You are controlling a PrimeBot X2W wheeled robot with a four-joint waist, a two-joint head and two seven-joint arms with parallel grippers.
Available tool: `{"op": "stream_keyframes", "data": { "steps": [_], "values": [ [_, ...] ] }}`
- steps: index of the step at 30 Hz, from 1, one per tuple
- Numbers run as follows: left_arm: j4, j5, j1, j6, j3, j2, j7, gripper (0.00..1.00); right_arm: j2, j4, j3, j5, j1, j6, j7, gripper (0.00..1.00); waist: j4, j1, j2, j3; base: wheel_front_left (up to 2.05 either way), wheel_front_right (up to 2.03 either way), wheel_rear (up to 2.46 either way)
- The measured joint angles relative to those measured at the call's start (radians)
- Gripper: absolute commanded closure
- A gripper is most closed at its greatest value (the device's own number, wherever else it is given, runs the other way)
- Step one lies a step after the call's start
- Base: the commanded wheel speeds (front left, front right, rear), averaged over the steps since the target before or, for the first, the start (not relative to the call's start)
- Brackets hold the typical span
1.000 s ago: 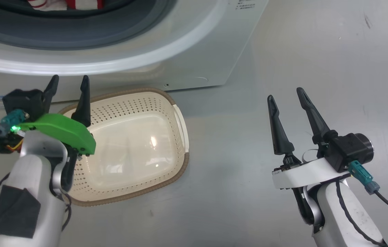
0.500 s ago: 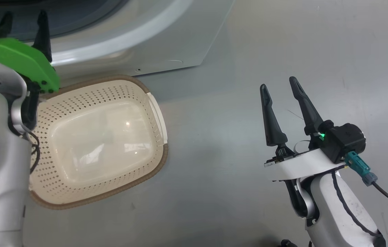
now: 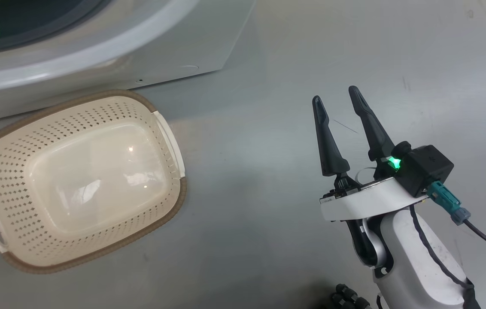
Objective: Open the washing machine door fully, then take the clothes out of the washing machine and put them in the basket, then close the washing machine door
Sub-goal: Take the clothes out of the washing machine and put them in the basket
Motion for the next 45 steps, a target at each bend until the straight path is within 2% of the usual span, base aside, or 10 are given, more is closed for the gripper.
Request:
{"op": "stream_keyframes", "data": {
  "steps": [8,20,21,22,23,32,45],
  "values": [
    [0.053,0.013,-0.067,-0.001,0.004,0.051,0.052,0.0,0.0,-0.013,0.027,0.042,-0.022,-0.01,0.0,0.0,-0.055,0.0,0.0,0.025,0.0,0.0,0.0],
    [0.146,0.033,-0.106,0.01,-0.004,0.057,0.114,0.0,0.0,-0.019,0.033,0.05,-0.03,-0.026,0.0,0.0,-0.099,0.0,0.0,0.061,0.0,0.0,0.0],
    [0.152,0.037,-0.108,0.01,-0.006,0.058,0.113,0.15,0.001,-0.019,0.033,0.05,-0.031,-0.026,0.0,0.0,-0.099,0.0,0.0,0.062,0.0,0.0,0.0],
    [0.155,0.042,-0.11,0.01,-0.008,0.059,0.113,0.61,0.001,-0.019,0.034,0.05,-0.032,-0.026,0.0,0.0,-0.1,0.0,0.0,0.063,0.0,0.0,0.0],
    [0.157,0.045,-0.112,0.01,-0.009,0.059,0.113,1.0,0.001,-0.019,0.034,0.05,-0.034,-0.026,0.0,0.0,-0.1,0.0,0.0,0.064,0.0,0.0,0.0],
    [0.187,0.068,-0.126,0.019,-0.04,0.053,0.092,1.0,0.0,-0.016,0.029,0.042,-0.052,-0.031,0.0,0.0,-0.085,0.0,0.0,0.065,0.0,0.0,0.0],
    [0.201,0.087,-0.135,0.016,-0.058,0.017,-0.026,1.0,0.0,0.007,0.02,0.016,-0.055,-0.035,0.0,0.0,-0.041,0.0,0.0,0.048,0.0,0.0,0.0]
  ]
}}
